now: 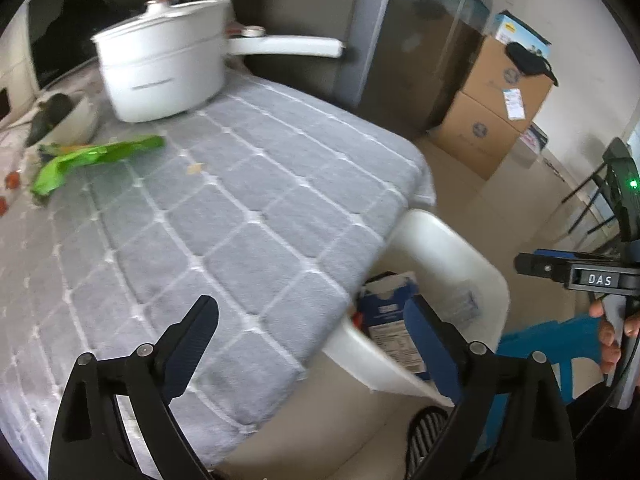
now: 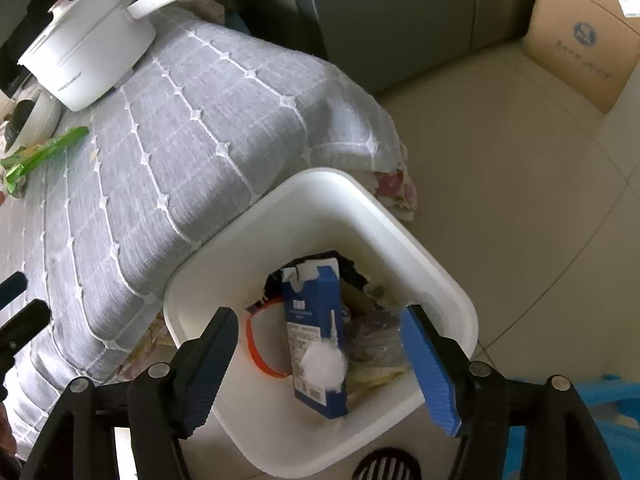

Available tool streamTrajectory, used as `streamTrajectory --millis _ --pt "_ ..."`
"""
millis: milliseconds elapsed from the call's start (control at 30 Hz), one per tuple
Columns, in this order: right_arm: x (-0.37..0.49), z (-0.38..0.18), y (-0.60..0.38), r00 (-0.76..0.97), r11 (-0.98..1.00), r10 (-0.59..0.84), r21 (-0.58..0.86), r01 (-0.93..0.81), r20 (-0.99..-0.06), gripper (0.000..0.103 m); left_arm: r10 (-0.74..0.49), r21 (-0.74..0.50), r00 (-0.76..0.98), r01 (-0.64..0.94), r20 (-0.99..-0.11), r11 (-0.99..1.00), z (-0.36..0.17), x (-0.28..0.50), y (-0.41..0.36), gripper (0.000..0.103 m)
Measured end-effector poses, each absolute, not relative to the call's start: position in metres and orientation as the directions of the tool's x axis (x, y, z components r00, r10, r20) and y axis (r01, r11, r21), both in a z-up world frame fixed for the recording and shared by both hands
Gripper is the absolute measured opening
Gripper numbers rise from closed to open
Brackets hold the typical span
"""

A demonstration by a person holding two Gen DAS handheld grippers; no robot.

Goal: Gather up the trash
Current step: 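Move both open grippers back over the table toward the remaining trash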

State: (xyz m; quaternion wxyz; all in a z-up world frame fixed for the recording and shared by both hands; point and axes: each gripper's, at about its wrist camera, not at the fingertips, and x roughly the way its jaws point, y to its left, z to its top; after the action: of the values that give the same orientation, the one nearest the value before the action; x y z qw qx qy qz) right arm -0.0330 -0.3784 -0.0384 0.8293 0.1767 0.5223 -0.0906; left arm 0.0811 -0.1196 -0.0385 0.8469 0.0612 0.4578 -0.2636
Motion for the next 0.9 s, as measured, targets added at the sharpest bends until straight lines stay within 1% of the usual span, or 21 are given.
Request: streamTrajectory --millis 100,267,433,633,900 --pt "-0.030 -0.035 -0.372 0.442 0.928 0.019 0.180 0.326 -0.897 0.074 -0.366 -0.131 0.470 0.461 -0.803 0.878 -0.036 0.086 -0.096 0.098" --pt "-0.015 -0.026 -0.351 0.471 0.945 -0.008 0.147 0.291 -0.882 0.079 -0.320 -0.122 0.529 0.376 -0.786 0.919 -0.028 0.094 -0.047 0.098" --pt "0.011 -0.022 -0.318 0.496 0.944 0.050 0.204 0.261 -0.867 0.080 -0.263 -0.108 0.576 0.290 -0.774 0.951 -0.024 0.098 0.002 0.099" --pt "0.050 -0.024 -0.253 0.521 0.947 0.121 0.256 0.196 -0.845 0.082 -0.204 -0.094 0.589 0.212 -0.782 0.973 -0.032 0.099 0.061 0.099" --pt "0.092 -0.043 -0.168 0.521 0.953 0.171 0.274 0.126 -0.836 0.082 -0.143 -0.095 0.594 0.111 -0.791 0.989 -0.044 0.101 0.130 0.099"
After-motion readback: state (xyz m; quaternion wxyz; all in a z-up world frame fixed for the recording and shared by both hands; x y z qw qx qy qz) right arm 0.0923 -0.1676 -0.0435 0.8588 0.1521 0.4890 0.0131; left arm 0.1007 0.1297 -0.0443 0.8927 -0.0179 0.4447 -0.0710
